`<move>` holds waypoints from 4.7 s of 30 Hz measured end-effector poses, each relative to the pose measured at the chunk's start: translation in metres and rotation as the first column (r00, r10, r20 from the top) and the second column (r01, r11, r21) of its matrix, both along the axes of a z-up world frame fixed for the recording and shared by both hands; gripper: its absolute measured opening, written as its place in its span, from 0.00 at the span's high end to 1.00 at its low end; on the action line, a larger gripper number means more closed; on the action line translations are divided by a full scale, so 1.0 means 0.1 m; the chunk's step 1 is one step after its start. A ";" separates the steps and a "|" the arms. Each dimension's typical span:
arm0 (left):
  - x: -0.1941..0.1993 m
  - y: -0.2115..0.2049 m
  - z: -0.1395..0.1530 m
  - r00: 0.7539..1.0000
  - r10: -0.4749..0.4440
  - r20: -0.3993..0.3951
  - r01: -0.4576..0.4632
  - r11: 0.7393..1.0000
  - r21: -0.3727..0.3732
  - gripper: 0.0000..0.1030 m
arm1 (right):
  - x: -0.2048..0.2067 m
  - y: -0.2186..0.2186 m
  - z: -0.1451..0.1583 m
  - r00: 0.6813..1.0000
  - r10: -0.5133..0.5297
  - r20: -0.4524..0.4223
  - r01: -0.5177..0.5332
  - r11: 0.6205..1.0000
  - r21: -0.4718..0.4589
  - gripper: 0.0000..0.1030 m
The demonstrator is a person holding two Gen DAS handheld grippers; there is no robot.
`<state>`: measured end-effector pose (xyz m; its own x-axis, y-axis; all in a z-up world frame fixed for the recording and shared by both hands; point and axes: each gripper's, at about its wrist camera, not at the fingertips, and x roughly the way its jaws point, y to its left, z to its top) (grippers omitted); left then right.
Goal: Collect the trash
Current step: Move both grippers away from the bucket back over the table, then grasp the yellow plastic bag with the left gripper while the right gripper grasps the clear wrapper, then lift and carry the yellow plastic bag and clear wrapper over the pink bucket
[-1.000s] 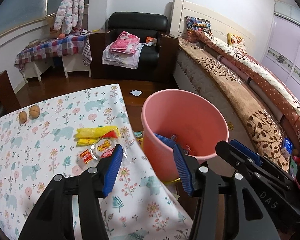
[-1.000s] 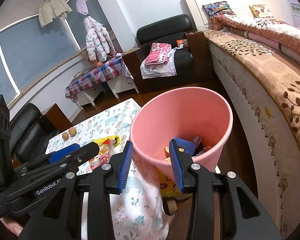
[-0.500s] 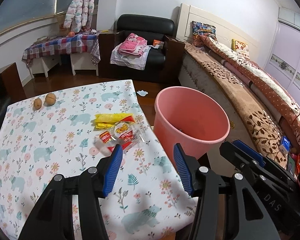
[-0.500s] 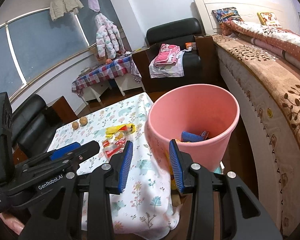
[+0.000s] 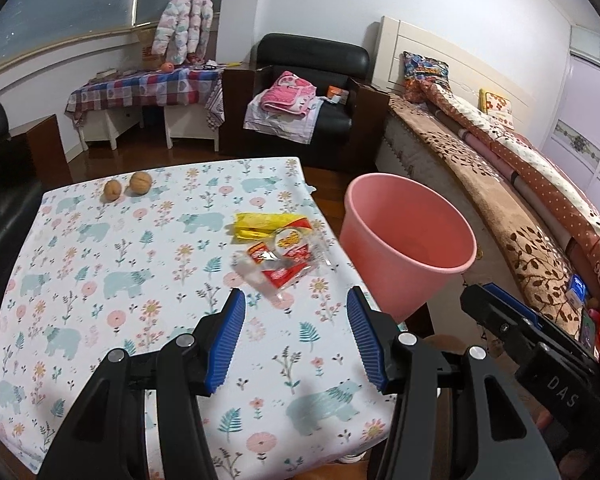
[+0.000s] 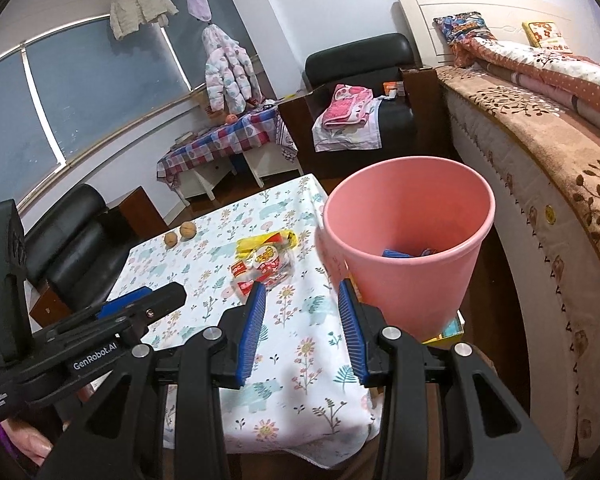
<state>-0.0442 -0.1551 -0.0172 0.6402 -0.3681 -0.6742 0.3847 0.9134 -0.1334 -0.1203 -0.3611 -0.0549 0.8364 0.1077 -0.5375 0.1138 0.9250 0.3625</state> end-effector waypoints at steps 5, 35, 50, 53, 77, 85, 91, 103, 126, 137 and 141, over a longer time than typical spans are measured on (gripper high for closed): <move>0.08 0.15 -0.07 1.000 0.027 -0.014 -0.027 1.000 -0.010 0.49 | 0.09 0.07 -0.09 0.999 0.023 -0.026 -0.023 1.000 0.006 0.63; 1.00 0.57 -0.46 0.989 0.111 -0.096 -0.114 0.993 -0.024 0.49 | 1.40 0.43 -0.49 0.970 0.152 -0.188 -0.159 0.987 -0.023 0.63; 1.33 0.49 -0.51 0.993 0.061 -0.097 -0.063 0.998 -0.019 0.49 | 1.94 0.43 -0.72 0.948 0.162 -0.273 -0.184 0.981 -0.055 0.63; 1.37 0.49 -0.50 0.995 0.051 -0.086 -0.053 0.998 -0.017 0.49 | 2.00 0.46 -0.75 0.943 0.172 -0.286 -0.198 0.978 -0.063 0.63; 1.96 -0.32 -0.67 0.918 -0.376 -0.126 0.392 0.908 0.149 0.49 | 1.50 0.45 -0.84 0.924 0.277 -0.264 -0.271 0.961 0.061 0.78; 2.07 -0.62 -0.87 0.862 -0.478 -0.171 0.506 0.833 0.223 0.49 | 1.47 0.44 -0.85 0.926 0.275 -0.257 -0.266 0.962 0.067 0.78; 2.06 -0.67 -1.00 0.872 -0.460 -0.168 0.489 0.836 0.248 0.49 | 1.47 0.41 -0.87 0.926 0.277 -0.256 -0.268 0.961 0.070 0.78; 1.99 -0.53 -0.95 0.916 -0.380 -0.127 0.400 0.891 0.216 0.79 | 1.48 0.39 -0.86 0.926 0.276 -0.257 -0.267 0.961 0.068 0.78; 1.59 -0.17 -0.57 0.986 -0.159 -0.050 0.165 0.973 0.163 0.87 | 1.48 0.41 -0.86 0.927 0.275 -0.256 -0.267 0.961 0.066 0.78; 1.17 -0.17 -0.34 0.997 -0.079 -0.009 0.079 0.988 0.129 0.87 | 1.42 0.37 -0.84 0.936 0.253 -0.244 -0.243 0.967 0.072 0.78; 1.07 -0.18 -0.31 0.999 -0.054 -0.011 0.054 0.992 0.111 0.87 | 1.41 0.36 -0.84 0.939 0.252 -0.234 -0.242 0.968 0.071 0.78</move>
